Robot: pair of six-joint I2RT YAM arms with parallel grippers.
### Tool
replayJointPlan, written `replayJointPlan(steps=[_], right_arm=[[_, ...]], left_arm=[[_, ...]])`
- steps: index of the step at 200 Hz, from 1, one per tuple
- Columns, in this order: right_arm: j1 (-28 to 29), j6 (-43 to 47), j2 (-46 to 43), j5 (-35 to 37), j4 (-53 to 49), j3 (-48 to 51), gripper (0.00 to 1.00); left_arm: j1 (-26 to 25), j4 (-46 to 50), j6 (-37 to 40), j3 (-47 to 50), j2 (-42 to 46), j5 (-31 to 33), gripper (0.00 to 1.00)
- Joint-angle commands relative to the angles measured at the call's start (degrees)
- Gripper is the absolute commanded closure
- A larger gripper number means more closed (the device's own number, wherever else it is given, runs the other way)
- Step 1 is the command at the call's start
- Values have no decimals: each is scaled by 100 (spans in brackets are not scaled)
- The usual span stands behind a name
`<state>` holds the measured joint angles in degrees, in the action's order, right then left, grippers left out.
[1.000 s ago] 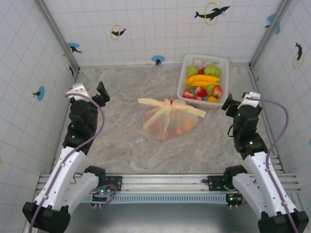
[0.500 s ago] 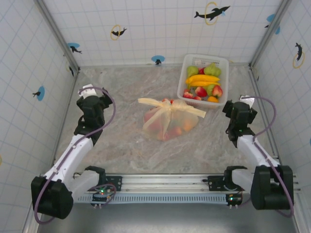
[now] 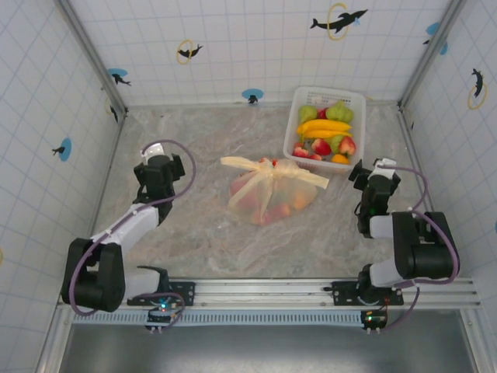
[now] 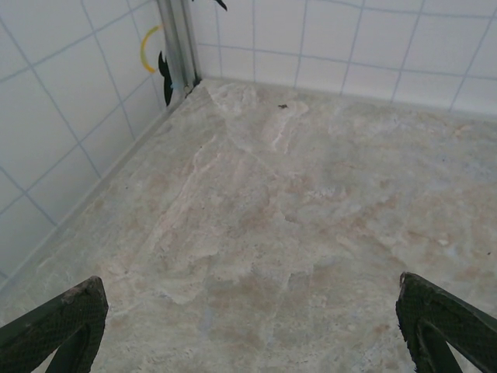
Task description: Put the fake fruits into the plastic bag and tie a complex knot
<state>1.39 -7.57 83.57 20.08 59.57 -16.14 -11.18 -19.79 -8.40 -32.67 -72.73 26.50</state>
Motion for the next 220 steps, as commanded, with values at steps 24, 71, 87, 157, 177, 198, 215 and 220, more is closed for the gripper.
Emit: replayJointPlan(steps=[24,71,87,157,177,198,215,220], right_arm=[[14,160,86,-110,-13,-98,1],[24,168,63,-95,-84,-117,1],[37,168,63,-83,-85,-117,0],[46,173,63,-75,-91,-118,0],[46,177,71,-66,-94,-117,0],[54,177,67,-59,-92,-117,0],[78,201,56,-16,-85,-104,0],[101,211,56,23,-92,-108,0]], left_arm=[[66,-1271,577,458,-385,-277,3],[91,-2624,1076,994,-615,-472,3],[103,-3547,1424,1416,-719,-620,3],[753,-5031,1189,1985,-1346,-1744,3],[900,-5064,1068,1899,-1449,-1913,3],[933,-4988,1064,1871,-1434,-1981,2],[942,-4978,1069,1877,-1429,-1988,3],[942,-4940,1073,1867,-1414,-1983,2]])
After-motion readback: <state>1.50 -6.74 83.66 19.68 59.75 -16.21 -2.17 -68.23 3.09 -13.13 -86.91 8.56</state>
